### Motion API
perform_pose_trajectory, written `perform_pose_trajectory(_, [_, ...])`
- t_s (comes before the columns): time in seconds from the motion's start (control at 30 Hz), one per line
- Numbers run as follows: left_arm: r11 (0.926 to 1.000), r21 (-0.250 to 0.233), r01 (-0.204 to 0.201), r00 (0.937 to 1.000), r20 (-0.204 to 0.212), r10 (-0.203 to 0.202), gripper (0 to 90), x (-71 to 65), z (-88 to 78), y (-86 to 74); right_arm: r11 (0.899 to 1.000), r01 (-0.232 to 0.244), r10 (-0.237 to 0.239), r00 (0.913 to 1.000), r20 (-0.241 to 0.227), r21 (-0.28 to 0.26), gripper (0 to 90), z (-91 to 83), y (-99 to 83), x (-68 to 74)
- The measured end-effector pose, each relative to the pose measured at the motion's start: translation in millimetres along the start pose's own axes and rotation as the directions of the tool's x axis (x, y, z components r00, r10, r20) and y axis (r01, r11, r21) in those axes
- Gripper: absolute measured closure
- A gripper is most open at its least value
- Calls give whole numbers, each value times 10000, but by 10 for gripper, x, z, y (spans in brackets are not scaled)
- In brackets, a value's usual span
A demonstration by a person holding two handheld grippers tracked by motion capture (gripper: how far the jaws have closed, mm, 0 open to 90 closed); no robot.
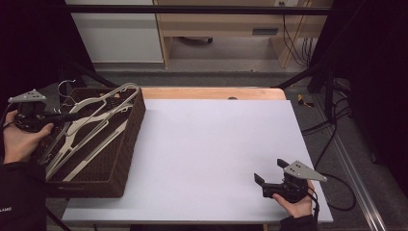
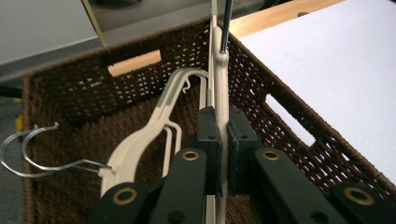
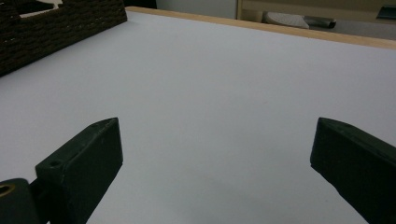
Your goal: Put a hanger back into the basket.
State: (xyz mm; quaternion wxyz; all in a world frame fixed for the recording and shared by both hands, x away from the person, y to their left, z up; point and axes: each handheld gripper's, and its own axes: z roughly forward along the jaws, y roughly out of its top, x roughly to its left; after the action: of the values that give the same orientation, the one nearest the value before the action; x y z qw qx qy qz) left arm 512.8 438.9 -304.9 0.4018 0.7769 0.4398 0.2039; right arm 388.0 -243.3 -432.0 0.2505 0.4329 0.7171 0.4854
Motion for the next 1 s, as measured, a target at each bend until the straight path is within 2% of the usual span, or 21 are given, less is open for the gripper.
perform_pose_trajectory(0.17, [9986, 519, 44, 9999, -168, -35, 863, 18, 102, -135, 10000, 29, -29, 10000, -12, 12, 29, 6, -2, 9])
perform_pose_trajectory(0.27, [9972, 721, 201, 9998, 11, -202, 862, 12, 212, -194, 10000, 18, -18, 10000, -20, 50, 30, 16, -3, 10])
perform_pose_trajectory(0.4, [9915, 1254, 344, 9994, -57, -340, 861, 3, 390, -309, 10000, 11, -11, 10000, -16, 42, 30, 12, -4, 15])
perform_pose_trajectory(0.5, [9900, 1116, 866, 9961, 44, -876, 856, 64, 401, -401, 10000, -6, 6, 10000, -40, -31, 30, 7, -2, 10])
perform_pose_trajectory(0.6, [9878, 1006, 1186, 9929, -121, -1180, 848, 89, 419, -472, 10000, 20, -20, 10000, -46, -7, 32, 14, -3, 12])
perform_pose_trajectory(0.7, [9881, 1008, 1158, 9915, -710, -1090, 829, 111, 428, -493, 10000, -14, 14, 10000, -52, 18, 34, 22, -6, 23])
perform_pose_trajectory(0.83, [9833, 1326, 1248, 9786, -1797, -1000, 776, 147, 467, -521, 10000, 7, -7, 10000, -67, 20, 36, 27, -8, 22])
perform_pose_trajectory(0.87, [9820, 1314, 1356, 9745, -1968, -1082, 751, 159, 478, -538, 10000, -25, 25, 10000, -55, 11, 36, 27, -8, 21])
perform_pose_trajectory(1.0, [9783, 1455, 1477, 9662, -2326, -1113, 684, 214, 515, -592, 10000, -39, 39, 10000, -39, -42, 38, 20, -6, 21])
